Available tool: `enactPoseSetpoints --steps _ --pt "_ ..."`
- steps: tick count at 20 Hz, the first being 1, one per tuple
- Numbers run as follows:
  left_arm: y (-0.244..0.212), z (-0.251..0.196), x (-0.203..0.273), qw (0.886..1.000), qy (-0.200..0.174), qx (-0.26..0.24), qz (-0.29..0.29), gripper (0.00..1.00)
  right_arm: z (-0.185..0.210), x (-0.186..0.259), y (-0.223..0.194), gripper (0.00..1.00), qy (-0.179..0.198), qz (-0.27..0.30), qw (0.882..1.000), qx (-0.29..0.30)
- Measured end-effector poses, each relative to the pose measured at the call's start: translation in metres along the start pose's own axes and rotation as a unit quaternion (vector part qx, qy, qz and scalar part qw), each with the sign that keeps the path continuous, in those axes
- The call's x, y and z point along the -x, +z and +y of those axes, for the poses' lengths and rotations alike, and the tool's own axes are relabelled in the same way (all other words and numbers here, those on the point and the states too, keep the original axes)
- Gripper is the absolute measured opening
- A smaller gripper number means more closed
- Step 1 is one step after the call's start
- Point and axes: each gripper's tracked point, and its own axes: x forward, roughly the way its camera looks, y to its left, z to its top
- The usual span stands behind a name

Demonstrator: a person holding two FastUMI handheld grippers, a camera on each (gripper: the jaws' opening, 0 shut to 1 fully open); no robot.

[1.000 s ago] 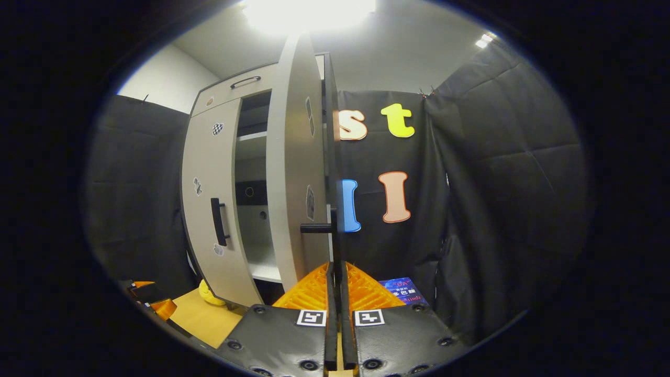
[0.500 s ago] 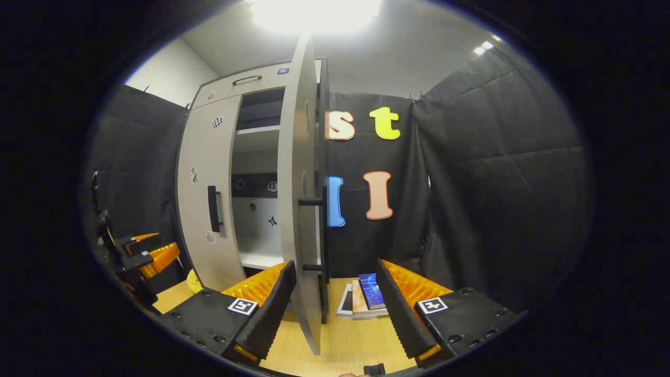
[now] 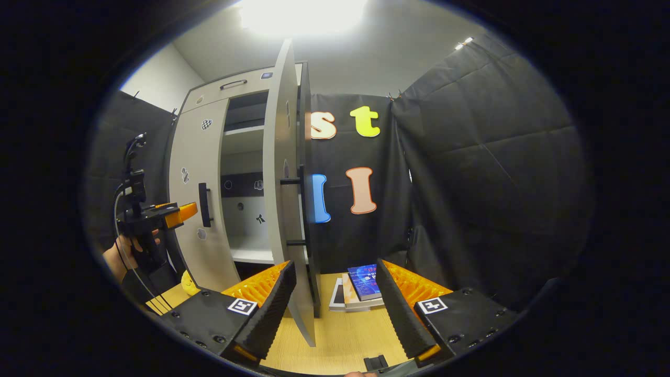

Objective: Open the right door of the double-door shoe cabinet with the right hand, and open the left door with the left hand.

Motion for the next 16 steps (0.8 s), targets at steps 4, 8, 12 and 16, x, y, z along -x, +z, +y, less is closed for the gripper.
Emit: enactPoseSetpoints --steps 4,8,12,16 --pt "-0.006 0.006 -0.003 1.0 0.015 -0.002 0.02 0.93 -0.012 0.003 0.0 0.95 -0.018 -0.004 1.0 0.012" --pt "-0.01 0.005 -0.004 0.998 0.034 0.028 0.034 0.94 -0.011 0.008 -0.01 0.95 -0.02 0.013 1.0 -0.008" --pt "-0.013 -0.003 -0.003 0.997 0.031 0.051 0.051 0.93 -0.019 0.012 -0.014 0.95 -0.026 0.019 0.999 0.0" --pt "-0.019 0.0 -0.002 0.996 0.031 0.044 0.067 0.77 -0.021 0.011 -0.013 0.95 -0.026 0.016 1.0 0.005"
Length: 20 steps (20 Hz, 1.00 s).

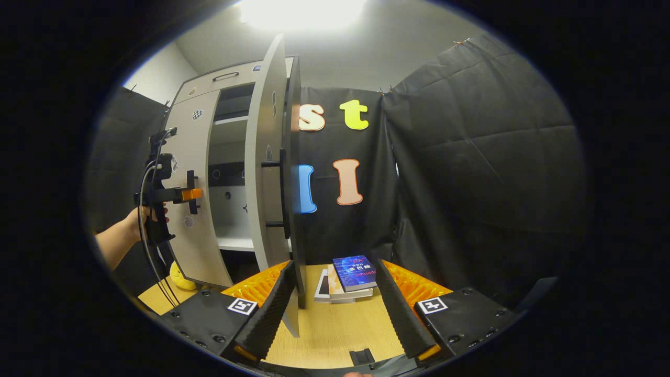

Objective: Open the right door of the double-door shoe cabinet with the right hand, and open the left door with the left hand.

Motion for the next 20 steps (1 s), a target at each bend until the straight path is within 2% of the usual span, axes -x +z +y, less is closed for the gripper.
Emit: enactPoseSetpoints --steps 1,3,5,9,10,11,13,15,20 --pt "0.001 -0.006 0.004 1.0 -0.011 0.01 0.0 0.77 -0.003 -0.001 0.002 0.95 -0.005 -0.005 1.0 0.001" --pt "0.003 -0.009 0.007 1.0 -0.008 0.009 0.003 0.57 -0.01 -0.002 0.004 0.92 -0.013 -0.01 1.0 0.004" --pt "0.001 -0.017 0.007 1.0 -0.028 0.006 0.008 0.5 -0.015 -0.001 0.004 0.95 -0.014 -0.011 1.0 0.002" --pt "-0.003 -0.016 0.007 1.0 -0.013 -0.006 0.02 0.21 -0.016 -0.003 0.002 0.95 0.004 -0.009 1.0 -0.012" --pt "-0.002 -0.014 0.007 1.0 -0.01 -0.01 0.018 0.2 -0.016 -0.004 0.002 0.95 0.011 -0.008 1.0 -0.014" --pt "-0.001 -0.013 0.007 1.0 -0.009 -0.009 0.019 0.14 -0.017 -0.004 0.001 0.95 0.016 -0.007 1.0 -0.015" --pt "0.002 -0.015 0.01 1.0 -0.01 -0.003 0.02 0.16 -0.018 -0.005 0.001 0.92 0.024 -0.011 1.0 -0.01" --pt "0.006 -0.013 0.012 1.0 -0.002 -0.007 0.023 0.12 -0.017 -0.006 0.0 0.95 0.031 -0.01 0.999 -0.002" --pt "0.007 -0.01 0.014 1.0 0.002 0.0 0.016 0.12 -0.004 -0.009 -0.001 0.95 0.067 -0.004 0.998 0.006"
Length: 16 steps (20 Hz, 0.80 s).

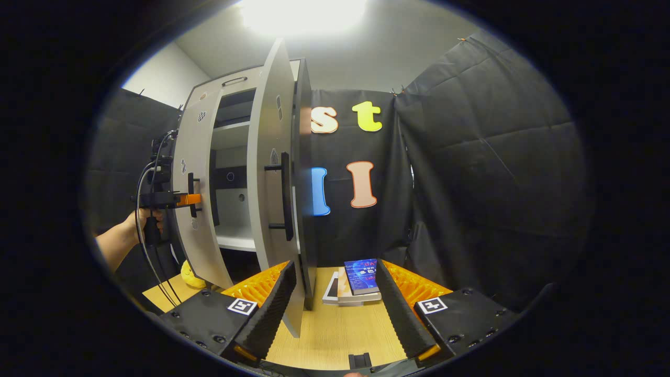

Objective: Open the right door of the double-door shoe cabinet with the right hand, and open the left door with the left hand.

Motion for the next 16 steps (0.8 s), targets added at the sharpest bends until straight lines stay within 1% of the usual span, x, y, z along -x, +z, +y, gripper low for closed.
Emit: enactPoseSetpoints --steps 2,6,8,9,10,11,12,14,15,16 --pt "0.001 -0.001 -0.001 1.0 -0.008 -0.001 -0.002 0.12 0.008 0.002 -0.002 0.95 0.006 0.004 1.0 0.0" --pt "0.001 -0.007 0.001 0.999 -0.037 0.002 0.005 0.12 0.034 0.005 0.0 0.95 0.015 0.002 1.0 -0.008" --pt "0.002 -0.009 0.003 0.999 -0.047 0.005 0.003 0.12 0.05 0.006 -0.001 0.95 0.014 0.002 1.0 -0.004" --pt "0.004 -0.01 0.003 0.999 -0.051 0.004 0.0 0.14 0.059 0.006 -0.001 0.95 0.013 0.003 1.0 0.001" --pt "0.005 -0.009 0.003 0.999 -0.054 0.004 -0.003 0.12 0.068 0.008 -0.002 0.95 0.015 0.004 1.0 0.005" --pt "0.006 -0.01 0.003 0.998 -0.058 0.007 -0.005 0.14 0.076 0.009 -0.002 0.95 0.015 0.004 1.0 0.01" --pt "0.007 -0.012 0.003 0.998 -0.062 0.01 -0.006 0.14 0.083 0.01 -0.001 0.92 0.014 0.003 1.0 0.014" --pt "0.011 -0.013 0.005 0.997 -0.072 0.012 -0.01 0.12 0.096 0.012 0.0 0.92 0.013 0.0 1.0 0.021" --pt "0.012 -0.014 0.005 0.997 -0.076 0.011 -0.012 0.12 0.104 0.012 0.0 0.95 0.014 0.0 1.0 0.024" --pt "0.012 -0.013 0.005 0.997 -0.079 0.011 -0.013 0.12 0.112 0.013 0.0 0.92 0.016 0.0 1.0 0.025"
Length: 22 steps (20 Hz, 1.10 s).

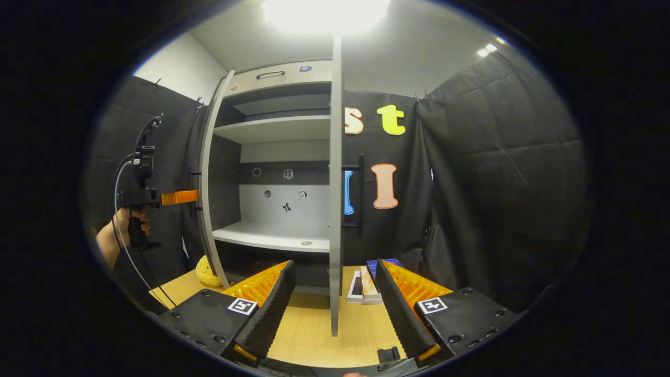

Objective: Open the right door of the double-door shoe cabinet with the right hand, and open the left door with the left hand.

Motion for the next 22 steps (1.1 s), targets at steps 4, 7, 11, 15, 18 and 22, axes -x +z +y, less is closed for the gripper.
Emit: enactPoseSetpoints --steps 4,7,11,15,18,22 --pt "0.001 0.0 0.002 1.0 -0.004 -0.002 -0.005 0.12 0.034 0.004 0.006 0.92 0.013 -0.004 1.0 0.007" --pt "0.001 0.002 0.001 1.0 -0.001 0.0 -0.008 0.11 0.057 0.006 0.009 0.95 0.021 -0.008 1.0 0.014" --pt "0.003 0.003 0.003 1.0 0.001 -0.023 -0.009 0.12 0.09 0.004 0.006 0.95 0.038 -0.002 0.999 0.014" --pt "0.01 0.006 0.005 0.999 0.017 -0.036 -0.017 0.1 0.112 0.008 -0.001 0.98 0.046 0.004 0.998 0.033" --pt "0.002 0.011 0.006 0.998 0.037 -0.042 -0.004 0.12 0.122 0.011 0.005 0.98 0.051 -0.003 0.998 0.039" --pt "0.014 0.029 0.012 0.993 0.097 -0.061 -0.011 0.06 0.132 0.013 0.004 0.98 0.05 0.0 0.998 0.038"
